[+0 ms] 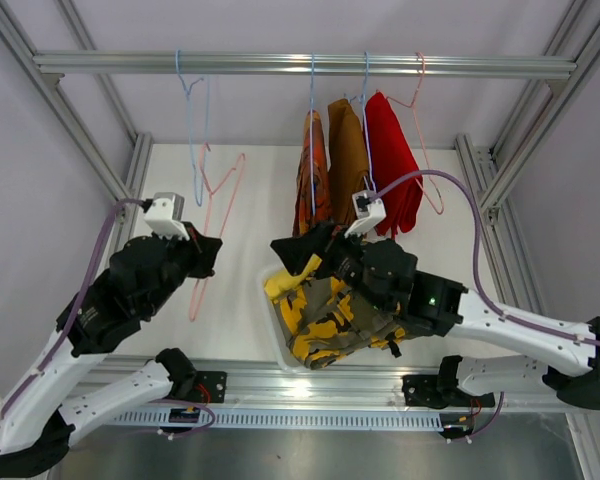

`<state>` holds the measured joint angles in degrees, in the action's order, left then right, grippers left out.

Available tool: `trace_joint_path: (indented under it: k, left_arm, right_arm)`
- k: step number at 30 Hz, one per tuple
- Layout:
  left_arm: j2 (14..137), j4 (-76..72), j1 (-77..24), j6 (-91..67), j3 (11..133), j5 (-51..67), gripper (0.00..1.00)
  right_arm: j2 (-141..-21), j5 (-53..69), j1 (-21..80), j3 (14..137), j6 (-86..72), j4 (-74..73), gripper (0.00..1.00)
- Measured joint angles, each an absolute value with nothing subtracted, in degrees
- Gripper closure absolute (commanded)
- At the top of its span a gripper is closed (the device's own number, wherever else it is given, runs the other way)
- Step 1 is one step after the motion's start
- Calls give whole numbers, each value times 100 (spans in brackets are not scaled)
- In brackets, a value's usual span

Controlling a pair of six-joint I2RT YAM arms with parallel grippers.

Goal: Remove the trousers from the hanger
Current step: Place the hanger at the clothesline.

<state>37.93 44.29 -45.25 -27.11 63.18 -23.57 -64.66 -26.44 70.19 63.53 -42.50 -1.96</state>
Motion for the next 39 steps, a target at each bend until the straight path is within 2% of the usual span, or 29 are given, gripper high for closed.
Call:
trace_joint_path:
  k: [9,22,31,39]
  left_arm:
    - [5275,4206,-4469,-2176,7808,-2558,100]
    - [7623,4025,-3570,-1935,9979,-2163,99]
    - [8444,4143,-3026,-1942,10744,-1918,99]
    - [8654,4130,-2635,-1942,10853,-1675,100]
  right_arm:
    - [-6132,-3068,7303,6563,-3194,-1341,1]
    - [-5310,-3306,7426,6692,-2320,-2056,1]
    - [-4875,-3291,6849,6692,-2078,-2493,1]
    - [-4491,-3271,6532,6689,-2069,-2803,0]
